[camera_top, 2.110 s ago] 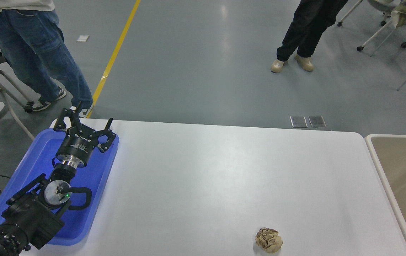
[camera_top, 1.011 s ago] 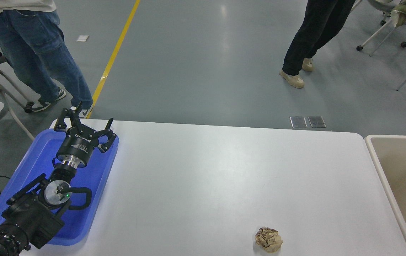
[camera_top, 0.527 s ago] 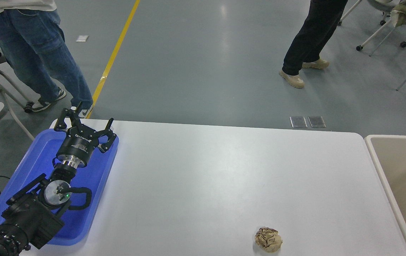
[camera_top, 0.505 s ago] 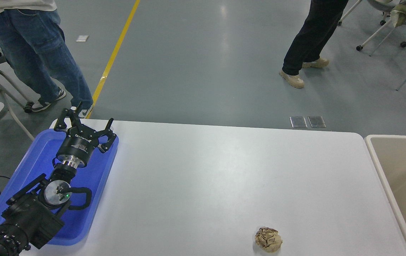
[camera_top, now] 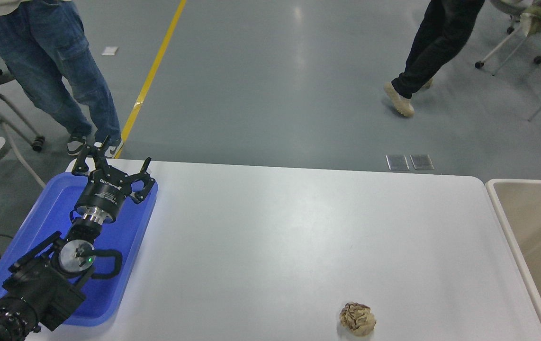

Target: Pick up foil plate and place in dustbin

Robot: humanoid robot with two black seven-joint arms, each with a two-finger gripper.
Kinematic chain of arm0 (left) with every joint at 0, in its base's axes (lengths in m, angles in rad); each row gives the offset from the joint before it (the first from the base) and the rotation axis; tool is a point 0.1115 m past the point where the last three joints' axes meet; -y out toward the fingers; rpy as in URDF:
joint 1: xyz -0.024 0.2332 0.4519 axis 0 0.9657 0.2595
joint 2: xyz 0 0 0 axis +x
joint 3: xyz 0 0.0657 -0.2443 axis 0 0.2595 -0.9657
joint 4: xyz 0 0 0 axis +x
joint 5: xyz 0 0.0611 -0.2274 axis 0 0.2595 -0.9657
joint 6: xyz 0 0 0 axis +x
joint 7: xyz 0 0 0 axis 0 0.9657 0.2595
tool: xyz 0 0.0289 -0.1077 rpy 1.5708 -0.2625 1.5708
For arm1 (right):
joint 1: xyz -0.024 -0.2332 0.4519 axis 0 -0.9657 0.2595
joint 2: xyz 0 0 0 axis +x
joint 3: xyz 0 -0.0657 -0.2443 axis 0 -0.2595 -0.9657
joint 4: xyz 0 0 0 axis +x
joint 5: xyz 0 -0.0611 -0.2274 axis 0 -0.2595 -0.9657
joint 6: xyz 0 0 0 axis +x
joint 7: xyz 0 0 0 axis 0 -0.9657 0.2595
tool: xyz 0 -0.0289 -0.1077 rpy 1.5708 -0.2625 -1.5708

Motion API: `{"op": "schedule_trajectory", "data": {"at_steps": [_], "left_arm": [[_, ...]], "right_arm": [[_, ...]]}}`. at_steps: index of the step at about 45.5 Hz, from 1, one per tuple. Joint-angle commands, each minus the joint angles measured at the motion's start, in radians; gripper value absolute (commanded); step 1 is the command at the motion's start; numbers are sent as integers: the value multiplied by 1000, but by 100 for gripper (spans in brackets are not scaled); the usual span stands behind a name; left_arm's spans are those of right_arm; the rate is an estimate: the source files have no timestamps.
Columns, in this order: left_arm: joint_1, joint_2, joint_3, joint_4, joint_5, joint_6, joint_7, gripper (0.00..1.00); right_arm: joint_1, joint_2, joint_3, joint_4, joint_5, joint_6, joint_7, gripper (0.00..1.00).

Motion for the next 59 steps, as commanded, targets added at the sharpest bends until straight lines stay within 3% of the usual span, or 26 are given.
{"op": "schedule_trajectory", "data": {"at_steps": [1, 12, 23, 36, 59], "left_arm": [[0, 0, 1, 0, 0, 0, 1, 100], [0, 0, 1, 0, 0, 0, 1, 100], [0, 0, 0, 0, 0, 0, 1, 100], [0, 0, 1, 0, 0, 0, 1, 100], [0, 0, 1, 0, 0, 0, 1, 100]], "right_arm": [[252, 92, -15, 110, -105, 6, 0, 100], [412, 218, -205, 186, -100, 50, 0, 100], [544, 291, -236, 318, -97, 125, -2, 100], [695, 373, -317, 458, -94, 308, -2, 100], [898, 400, -342, 675, -103, 741, -3, 100]]}}
